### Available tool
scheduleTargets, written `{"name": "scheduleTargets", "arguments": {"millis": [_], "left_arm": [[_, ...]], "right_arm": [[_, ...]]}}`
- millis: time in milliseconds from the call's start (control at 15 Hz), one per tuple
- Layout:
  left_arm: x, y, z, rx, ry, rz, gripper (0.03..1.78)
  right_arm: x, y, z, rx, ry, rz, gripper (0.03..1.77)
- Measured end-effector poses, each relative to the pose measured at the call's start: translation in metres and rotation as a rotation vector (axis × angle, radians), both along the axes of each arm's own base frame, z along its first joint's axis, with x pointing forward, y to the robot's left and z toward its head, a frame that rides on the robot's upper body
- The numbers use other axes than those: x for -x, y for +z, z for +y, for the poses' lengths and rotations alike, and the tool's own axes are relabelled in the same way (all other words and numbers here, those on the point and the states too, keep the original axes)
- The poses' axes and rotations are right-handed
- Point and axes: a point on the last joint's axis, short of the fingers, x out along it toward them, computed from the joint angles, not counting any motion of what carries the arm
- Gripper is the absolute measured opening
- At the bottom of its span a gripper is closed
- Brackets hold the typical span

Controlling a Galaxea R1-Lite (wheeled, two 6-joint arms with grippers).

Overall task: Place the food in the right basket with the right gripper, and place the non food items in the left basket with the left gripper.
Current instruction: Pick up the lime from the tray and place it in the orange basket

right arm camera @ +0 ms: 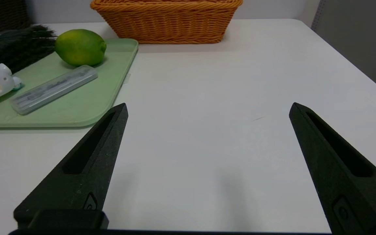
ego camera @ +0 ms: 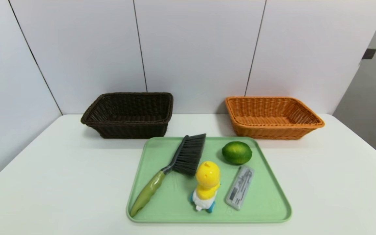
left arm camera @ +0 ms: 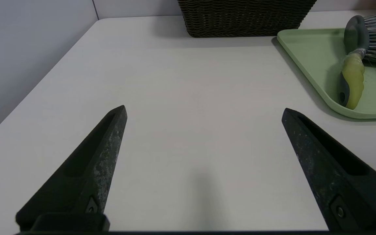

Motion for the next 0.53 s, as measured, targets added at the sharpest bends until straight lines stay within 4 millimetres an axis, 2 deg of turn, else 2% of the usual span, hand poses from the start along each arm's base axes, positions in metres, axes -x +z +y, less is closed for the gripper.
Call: {"name": "scheduleTargets", "arguments": {"millis": [533], "left_arm": [[0.0012,0.0030,-0.0005,-0.040,-0.022,-0.001,1.69]], "right_arm": [[0.0026,0.0024,-0.0001,0.022,-0.002,0.037,1.71]]}}
